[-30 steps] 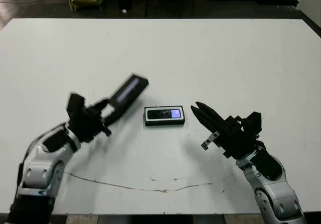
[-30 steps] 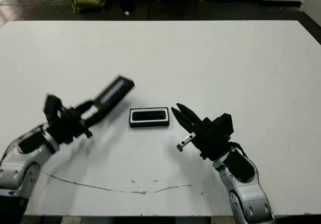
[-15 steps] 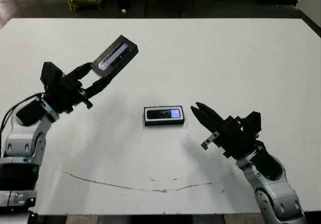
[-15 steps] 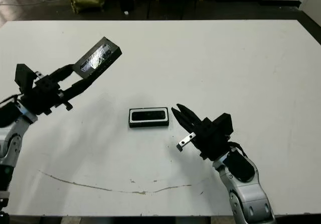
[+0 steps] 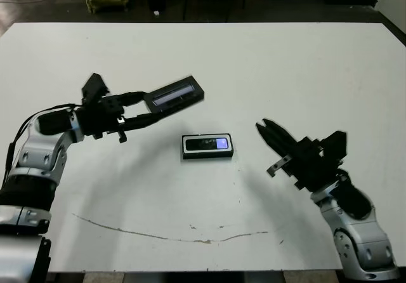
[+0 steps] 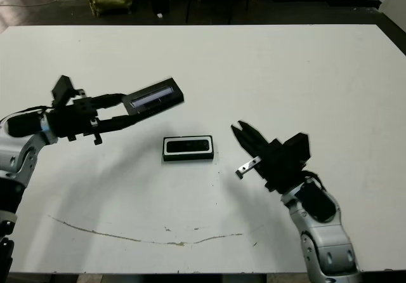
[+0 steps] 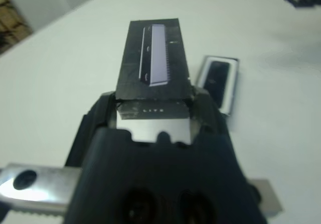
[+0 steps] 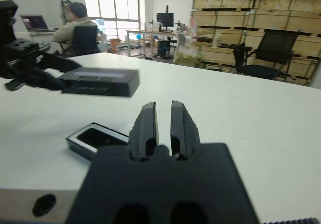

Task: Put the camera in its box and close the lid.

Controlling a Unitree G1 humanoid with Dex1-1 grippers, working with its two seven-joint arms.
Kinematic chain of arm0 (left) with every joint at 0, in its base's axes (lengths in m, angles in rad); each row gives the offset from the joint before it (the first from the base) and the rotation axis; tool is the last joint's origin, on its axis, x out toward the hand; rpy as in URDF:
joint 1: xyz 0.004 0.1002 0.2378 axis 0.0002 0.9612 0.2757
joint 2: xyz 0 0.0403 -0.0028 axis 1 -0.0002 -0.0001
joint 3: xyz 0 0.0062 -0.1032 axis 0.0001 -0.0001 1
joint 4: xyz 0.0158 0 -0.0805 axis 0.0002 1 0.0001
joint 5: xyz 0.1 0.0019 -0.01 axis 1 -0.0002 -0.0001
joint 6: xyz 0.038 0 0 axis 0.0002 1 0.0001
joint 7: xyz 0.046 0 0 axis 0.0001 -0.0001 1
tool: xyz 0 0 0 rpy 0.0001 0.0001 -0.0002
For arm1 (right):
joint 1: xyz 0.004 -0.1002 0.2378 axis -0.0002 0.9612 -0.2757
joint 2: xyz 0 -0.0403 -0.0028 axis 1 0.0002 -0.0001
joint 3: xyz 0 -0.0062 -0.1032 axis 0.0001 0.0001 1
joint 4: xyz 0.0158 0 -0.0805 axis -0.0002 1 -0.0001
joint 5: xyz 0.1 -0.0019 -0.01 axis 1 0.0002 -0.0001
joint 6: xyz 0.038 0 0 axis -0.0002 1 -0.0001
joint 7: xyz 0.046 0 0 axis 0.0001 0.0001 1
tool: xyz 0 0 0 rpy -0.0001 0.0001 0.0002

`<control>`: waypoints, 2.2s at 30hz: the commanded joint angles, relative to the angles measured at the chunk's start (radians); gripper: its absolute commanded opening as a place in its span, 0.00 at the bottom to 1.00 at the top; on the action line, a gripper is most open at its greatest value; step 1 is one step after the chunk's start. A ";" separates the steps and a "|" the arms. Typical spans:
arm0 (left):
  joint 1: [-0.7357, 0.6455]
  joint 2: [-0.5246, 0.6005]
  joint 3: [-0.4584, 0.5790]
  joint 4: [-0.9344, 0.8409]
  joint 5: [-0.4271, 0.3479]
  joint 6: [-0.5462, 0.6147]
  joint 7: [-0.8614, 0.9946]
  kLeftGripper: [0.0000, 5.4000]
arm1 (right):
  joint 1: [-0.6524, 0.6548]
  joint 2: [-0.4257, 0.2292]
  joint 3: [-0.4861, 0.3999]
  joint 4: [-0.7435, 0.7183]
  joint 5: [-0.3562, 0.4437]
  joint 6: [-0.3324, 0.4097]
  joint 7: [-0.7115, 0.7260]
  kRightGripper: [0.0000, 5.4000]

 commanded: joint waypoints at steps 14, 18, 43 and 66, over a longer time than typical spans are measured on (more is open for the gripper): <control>-0.006 -0.107 -0.042 0.124 -0.010 -0.082 -0.161 0.35 | -0.079 -0.054 -0.102 0.116 -0.006 0.012 -0.011 0.00; -0.012 -0.129 -0.040 0.169 -0.011 -0.116 -0.187 0.35 | -0.080 -0.045 -0.105 0.135 0.016 0.012 0.005 0.00; -0.049 -0.122 -0.057 0.255 0.091 -0.161 -0.149 0.35 | -0.077 -0.028 -0.069 0.208 -0.005 -0.087 0.046 0.00; -0.153 -0.116 -0.120 0.395 0.145 -0.086 -0.238 0.35 | -0.069 -0.035 -0.061 0.167 -0.015 -0.045 0.024 0.00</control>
